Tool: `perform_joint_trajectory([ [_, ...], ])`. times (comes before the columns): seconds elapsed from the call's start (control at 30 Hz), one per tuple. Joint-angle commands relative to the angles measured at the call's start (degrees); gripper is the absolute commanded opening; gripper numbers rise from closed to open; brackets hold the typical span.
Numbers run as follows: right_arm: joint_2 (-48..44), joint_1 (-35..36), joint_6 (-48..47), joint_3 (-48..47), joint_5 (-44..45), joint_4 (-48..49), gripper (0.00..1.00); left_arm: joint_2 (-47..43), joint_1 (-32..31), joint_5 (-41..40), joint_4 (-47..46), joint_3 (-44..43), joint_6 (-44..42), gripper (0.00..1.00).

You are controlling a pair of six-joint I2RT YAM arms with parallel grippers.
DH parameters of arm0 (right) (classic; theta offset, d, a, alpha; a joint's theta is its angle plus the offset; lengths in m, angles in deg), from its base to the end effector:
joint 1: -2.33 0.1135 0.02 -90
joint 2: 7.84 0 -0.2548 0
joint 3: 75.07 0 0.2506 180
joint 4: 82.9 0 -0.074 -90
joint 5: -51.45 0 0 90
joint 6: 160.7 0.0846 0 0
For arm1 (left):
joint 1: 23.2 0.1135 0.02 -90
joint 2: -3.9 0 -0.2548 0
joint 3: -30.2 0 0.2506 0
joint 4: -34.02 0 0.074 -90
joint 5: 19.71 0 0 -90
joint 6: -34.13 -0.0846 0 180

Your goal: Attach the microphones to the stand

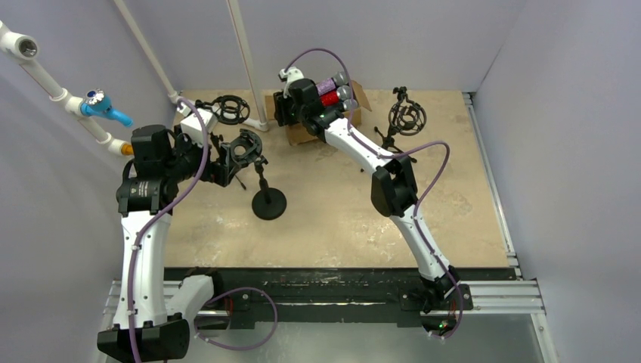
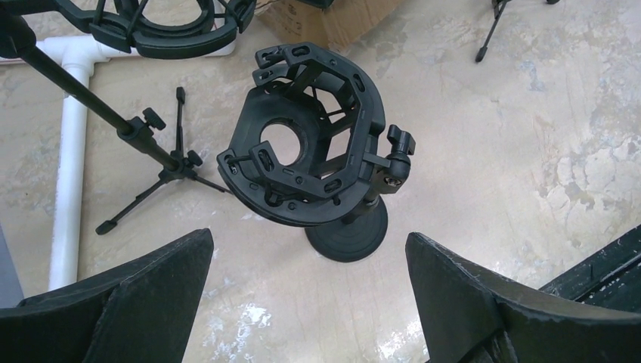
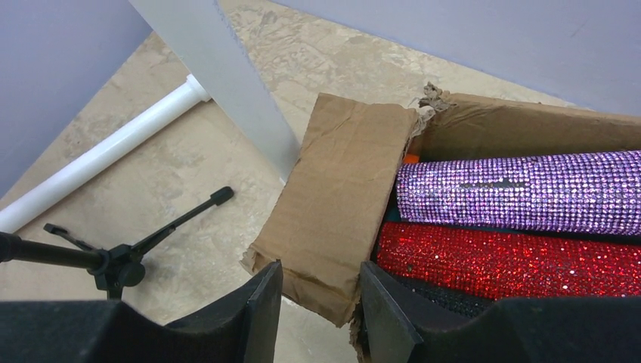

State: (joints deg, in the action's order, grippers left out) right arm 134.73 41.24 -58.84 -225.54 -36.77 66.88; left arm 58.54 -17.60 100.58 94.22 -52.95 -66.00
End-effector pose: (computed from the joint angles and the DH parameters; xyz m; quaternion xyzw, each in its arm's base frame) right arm 0.4819 0.3856 0.2426 -0.1858 0.8095 0.2270 0.5086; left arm 0.2210 -0.0212 0.3637 0.1605 0.8373 -0.1617 0.4971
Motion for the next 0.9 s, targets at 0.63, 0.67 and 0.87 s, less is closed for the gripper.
perform_joint_trajectory([
  [0.63,4.4,1.2,-5.3,-0.5,10.4,-0.1,0.48,-1.7,0.5,-2.3,-1.8,2.8,-2.5,1.00],
  [0.67,4.3,1.5,-5.6,0.3,9.7,0.1,0.44,-1.6,0.4,-2.3,-1.9,2.8,-2.6,1.00],
  [0.87,0.2,3.2,-8.8,8.4,7.2,0.9,0.12,-1.5,0.4,-2.5,-2.1,2.7,-2.6,1.00],
])
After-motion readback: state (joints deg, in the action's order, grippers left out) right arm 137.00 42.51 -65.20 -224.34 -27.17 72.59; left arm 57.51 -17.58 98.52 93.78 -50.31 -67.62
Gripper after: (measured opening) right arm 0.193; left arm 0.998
